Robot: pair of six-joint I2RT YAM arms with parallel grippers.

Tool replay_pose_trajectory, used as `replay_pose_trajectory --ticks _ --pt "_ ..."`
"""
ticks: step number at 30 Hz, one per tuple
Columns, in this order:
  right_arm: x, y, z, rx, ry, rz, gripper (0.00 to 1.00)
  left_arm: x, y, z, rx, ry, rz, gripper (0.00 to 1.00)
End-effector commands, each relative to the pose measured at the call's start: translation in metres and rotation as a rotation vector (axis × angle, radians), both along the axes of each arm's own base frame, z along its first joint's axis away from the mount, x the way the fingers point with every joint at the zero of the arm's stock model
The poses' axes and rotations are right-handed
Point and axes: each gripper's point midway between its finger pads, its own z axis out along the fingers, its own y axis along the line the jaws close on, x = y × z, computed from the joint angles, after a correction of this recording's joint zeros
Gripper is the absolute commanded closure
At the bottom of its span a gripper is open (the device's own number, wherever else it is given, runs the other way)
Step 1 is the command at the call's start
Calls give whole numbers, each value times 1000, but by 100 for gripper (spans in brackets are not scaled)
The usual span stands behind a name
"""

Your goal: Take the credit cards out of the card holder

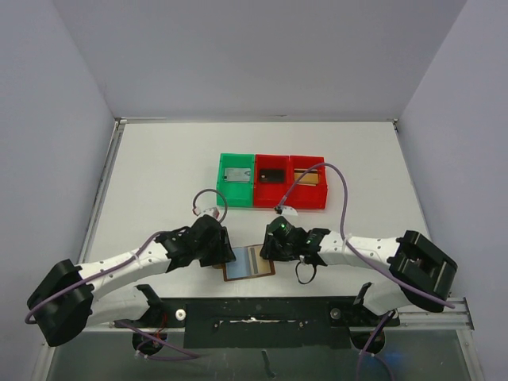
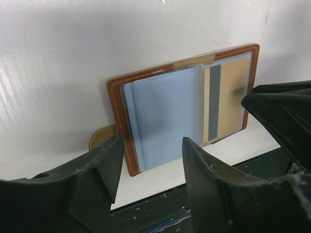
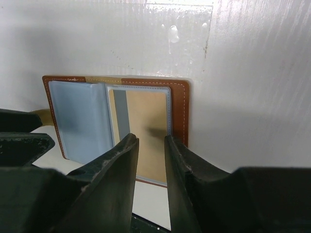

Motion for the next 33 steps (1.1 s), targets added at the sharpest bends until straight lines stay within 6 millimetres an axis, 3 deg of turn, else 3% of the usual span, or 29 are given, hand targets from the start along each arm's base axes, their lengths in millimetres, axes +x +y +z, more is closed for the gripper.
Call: replay_pose_trajectory --ticks 1,10,14,21,28,33 --pt "5 17 11 44 -9 4 71 4 -10 -1 -37 -20 -6 52" --pt "2 16 2 15 26 5 70 -6 0 -29 43 33 -12 62" --pt "2 15 1 5 35 5 66 -9 1 -33 51 38 -18 67" --pt "3 15 2 -7 32 5 53 -8 4 -32 63 29 -12 72" --pt "2 18 1 3 43 28 54 -7 6 -29 64 18 -9 73" --pt "2 32 16 121 25 76 58 -3 6 -22 58 -5 -1 73"
